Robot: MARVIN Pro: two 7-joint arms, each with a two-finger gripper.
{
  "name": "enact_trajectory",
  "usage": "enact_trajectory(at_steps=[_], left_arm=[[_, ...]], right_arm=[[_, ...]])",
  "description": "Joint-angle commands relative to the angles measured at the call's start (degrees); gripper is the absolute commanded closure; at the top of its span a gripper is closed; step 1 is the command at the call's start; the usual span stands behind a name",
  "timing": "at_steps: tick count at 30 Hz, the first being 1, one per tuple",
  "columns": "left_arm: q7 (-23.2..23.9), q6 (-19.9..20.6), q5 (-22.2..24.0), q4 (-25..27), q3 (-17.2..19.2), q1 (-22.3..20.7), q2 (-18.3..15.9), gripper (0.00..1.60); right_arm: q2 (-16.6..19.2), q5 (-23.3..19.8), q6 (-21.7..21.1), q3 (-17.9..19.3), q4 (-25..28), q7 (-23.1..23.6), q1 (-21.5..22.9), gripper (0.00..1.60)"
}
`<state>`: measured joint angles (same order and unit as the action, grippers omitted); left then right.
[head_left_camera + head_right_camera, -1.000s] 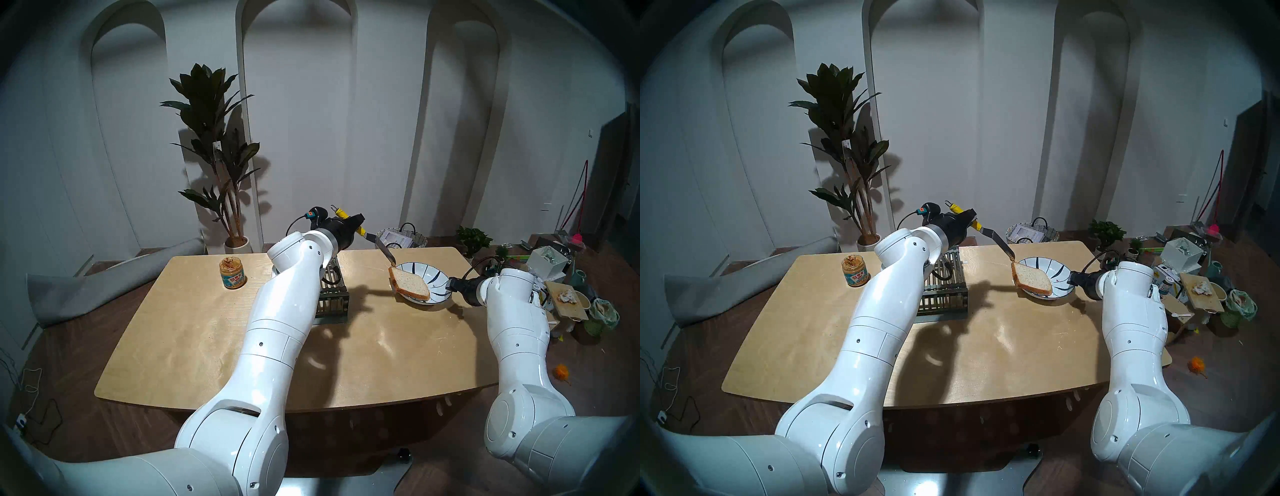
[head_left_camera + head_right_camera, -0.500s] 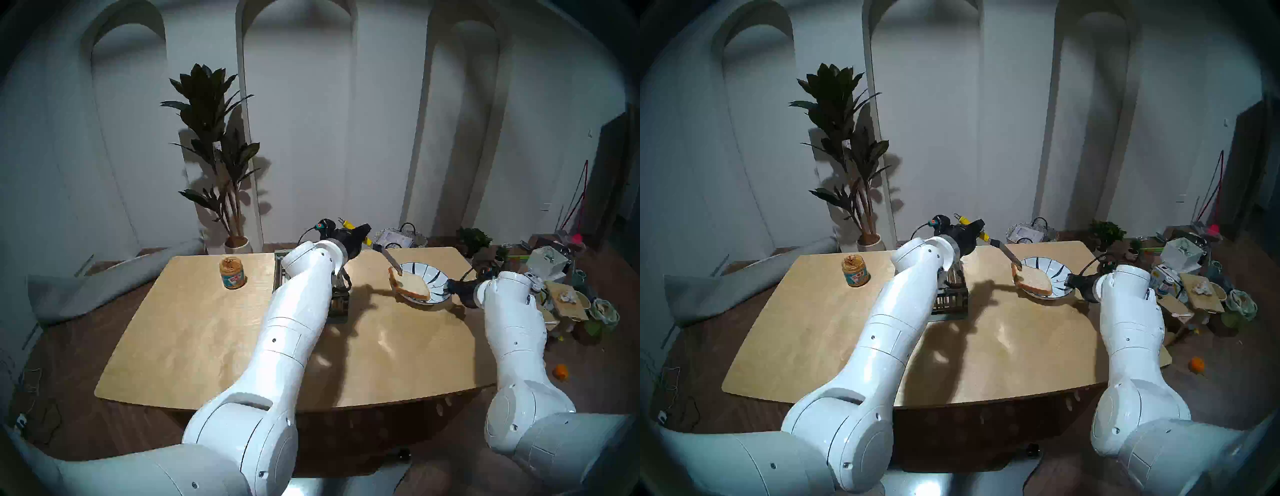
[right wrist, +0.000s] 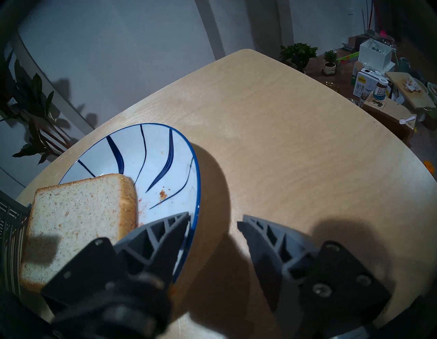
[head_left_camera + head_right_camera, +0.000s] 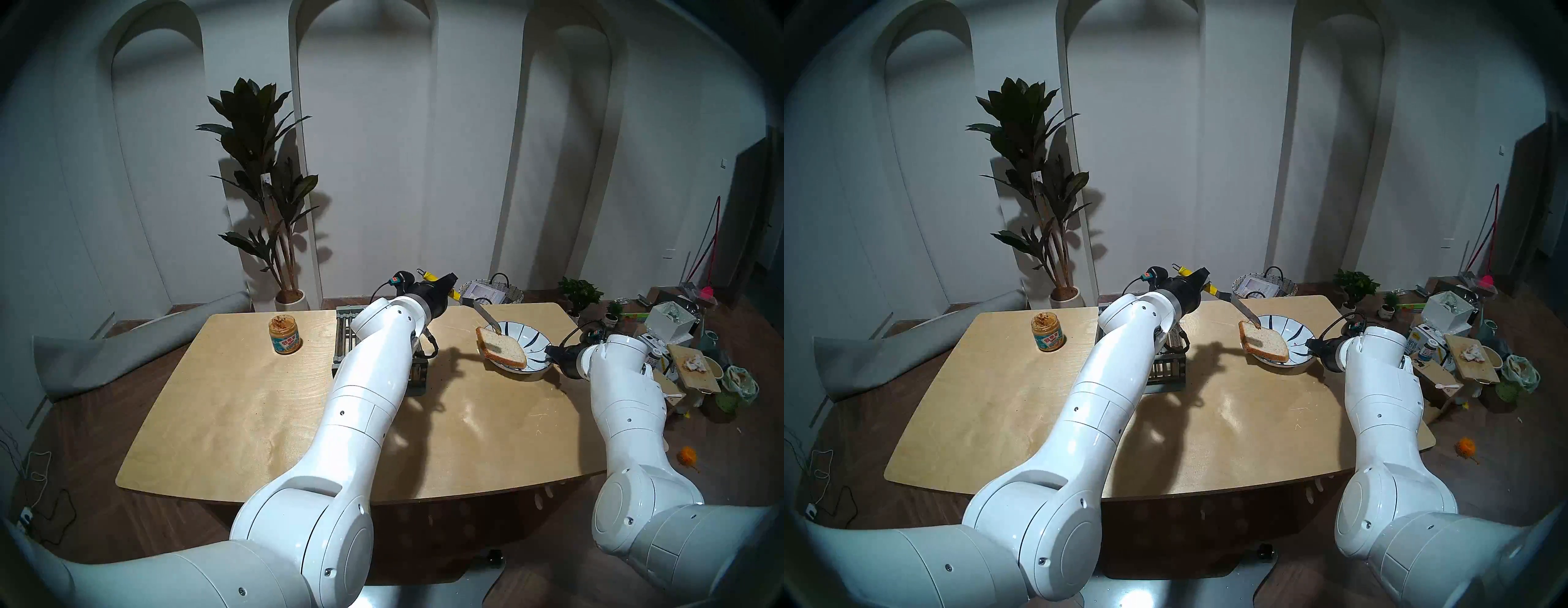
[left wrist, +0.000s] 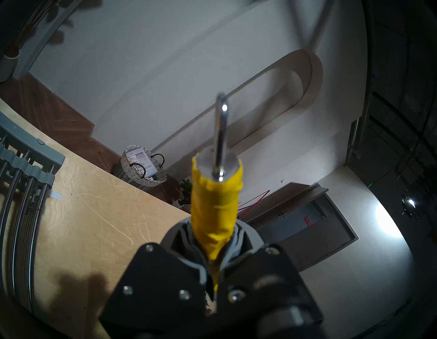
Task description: Spread peanut butter over the slice of bread with the knife
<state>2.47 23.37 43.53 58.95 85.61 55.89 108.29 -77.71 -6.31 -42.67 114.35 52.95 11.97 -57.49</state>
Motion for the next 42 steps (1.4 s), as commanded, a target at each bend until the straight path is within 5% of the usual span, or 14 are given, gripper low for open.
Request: enact_trajectory(at_steps=[1, 8, 22, 33, 42], left_arm=[[-2.19, -1.54, 0.94, 1.23, 0.58, -0.83, 2.81, 1.60], [-5.49, -4.64, 3.33, 1.12, -2.19, 0.39, 2.39, 1.60], [-12.86, -15.24, 13.60, 2.22, -14.09, 3.46, -1.24, 1.60], [-12.18, -22.99, 16.26, 0.76, -16.88, 3.46, -1.43, 1.60], [-12.84, -24.95, 18.68, -2.04, -19.39, 2.87, -1.00, 1.60]], right_arm=[[0.14, 0.23, 1.07, -0.30, -0.11, -0.32, 1.18, 0.76], [0.44, 0.32, 1.60, -0.56, -1.03, -0.18, 1.26, 0.75], [1.35, 0.27, 3.29, -1.62, -3.05, 1.23, 1.71, 0.88], [2.19, 0.57, 3.85, -2.39, -3.97, 2.51, 1.59, 0.94], [2.61, 0.84, 4.09, -2.51, -4.98, 3.18, 1.89, 0.97]])
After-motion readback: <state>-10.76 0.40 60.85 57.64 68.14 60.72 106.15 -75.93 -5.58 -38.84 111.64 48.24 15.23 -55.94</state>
